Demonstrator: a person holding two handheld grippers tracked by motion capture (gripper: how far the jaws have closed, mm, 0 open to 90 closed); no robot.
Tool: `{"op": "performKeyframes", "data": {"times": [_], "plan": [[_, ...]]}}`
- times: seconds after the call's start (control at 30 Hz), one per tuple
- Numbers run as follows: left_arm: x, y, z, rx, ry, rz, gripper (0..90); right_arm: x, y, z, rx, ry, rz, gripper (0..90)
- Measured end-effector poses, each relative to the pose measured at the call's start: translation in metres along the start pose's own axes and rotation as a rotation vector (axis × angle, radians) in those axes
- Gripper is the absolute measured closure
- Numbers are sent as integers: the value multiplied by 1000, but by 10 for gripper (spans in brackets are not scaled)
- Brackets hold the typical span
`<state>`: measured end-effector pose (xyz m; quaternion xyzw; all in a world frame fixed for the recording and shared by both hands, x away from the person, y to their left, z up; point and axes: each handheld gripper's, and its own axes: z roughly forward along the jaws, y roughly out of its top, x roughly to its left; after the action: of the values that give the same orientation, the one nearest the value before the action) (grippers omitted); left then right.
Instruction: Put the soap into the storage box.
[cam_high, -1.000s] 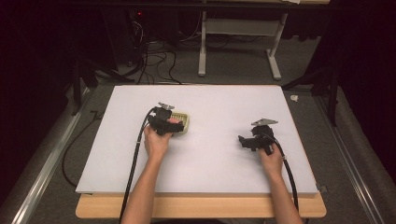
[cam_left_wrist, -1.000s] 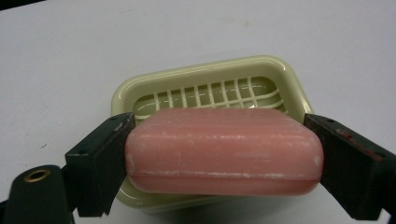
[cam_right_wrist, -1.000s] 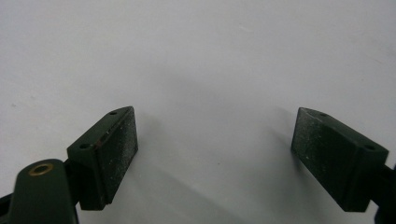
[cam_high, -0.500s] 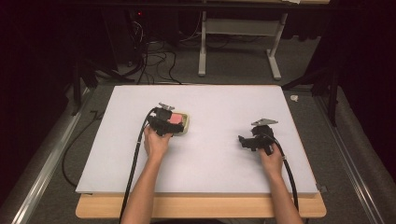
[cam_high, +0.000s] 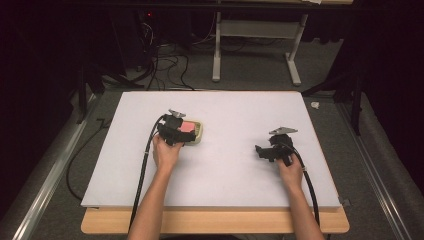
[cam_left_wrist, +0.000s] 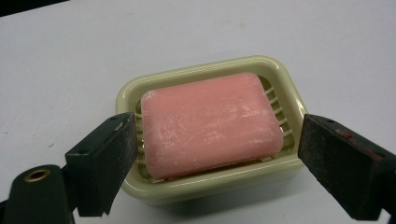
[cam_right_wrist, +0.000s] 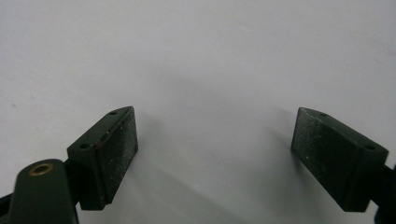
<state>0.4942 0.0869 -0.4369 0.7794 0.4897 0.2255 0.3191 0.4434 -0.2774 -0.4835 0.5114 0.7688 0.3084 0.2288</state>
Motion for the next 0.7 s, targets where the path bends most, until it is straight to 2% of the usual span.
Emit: {"op": "performKeyframes", "data": {"times": [0.7], "plan": [[15, -13, -27, -43, -39, -3, 147, 0, 0, 0, 0, 1, 1, 152]]}}
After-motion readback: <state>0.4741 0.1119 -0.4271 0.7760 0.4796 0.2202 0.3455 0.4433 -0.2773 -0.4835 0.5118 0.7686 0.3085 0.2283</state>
